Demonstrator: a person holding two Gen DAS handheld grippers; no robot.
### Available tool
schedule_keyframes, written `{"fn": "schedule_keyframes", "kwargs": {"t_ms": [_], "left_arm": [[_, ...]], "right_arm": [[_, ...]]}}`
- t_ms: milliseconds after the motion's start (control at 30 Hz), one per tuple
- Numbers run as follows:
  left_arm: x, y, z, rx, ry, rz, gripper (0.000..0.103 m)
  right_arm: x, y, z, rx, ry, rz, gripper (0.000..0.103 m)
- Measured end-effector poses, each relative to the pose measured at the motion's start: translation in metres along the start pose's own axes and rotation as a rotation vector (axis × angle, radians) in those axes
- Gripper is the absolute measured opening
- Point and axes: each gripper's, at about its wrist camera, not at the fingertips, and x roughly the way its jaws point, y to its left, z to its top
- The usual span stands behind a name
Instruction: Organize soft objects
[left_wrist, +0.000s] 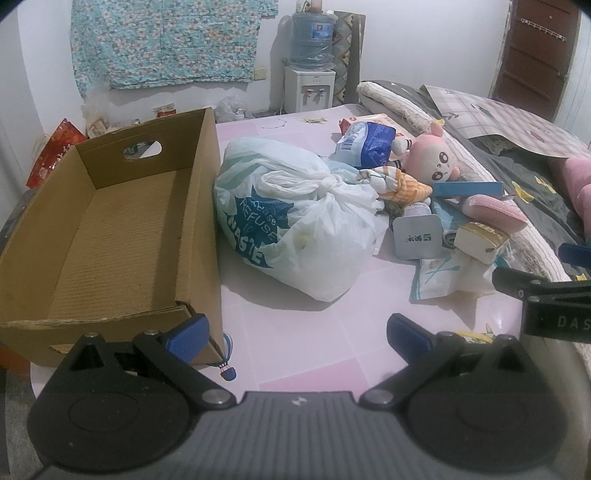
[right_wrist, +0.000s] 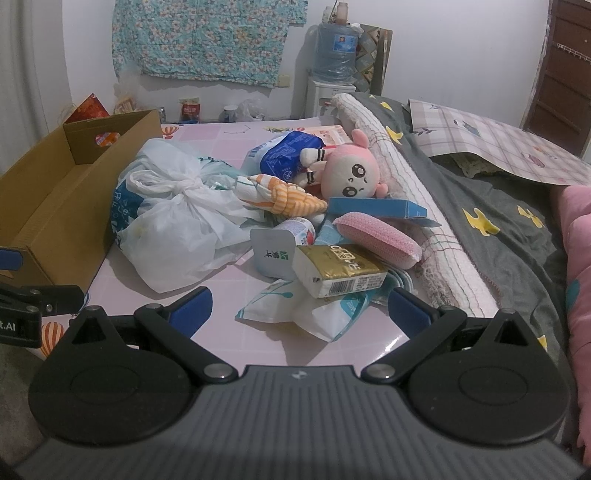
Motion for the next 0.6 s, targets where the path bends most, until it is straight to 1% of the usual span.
{"fn": "schedule_keyframes", "kwargs": {"t_ms": [600], "left_arm": [[-0.0014, 0.0005, 0.0006, 0.009, -0.005, 0.002, 0.103]], "right_arm": [[0.0011, -0.0032, -0.0019, 0.015, -0.005, 0.002, 0.102]]}}
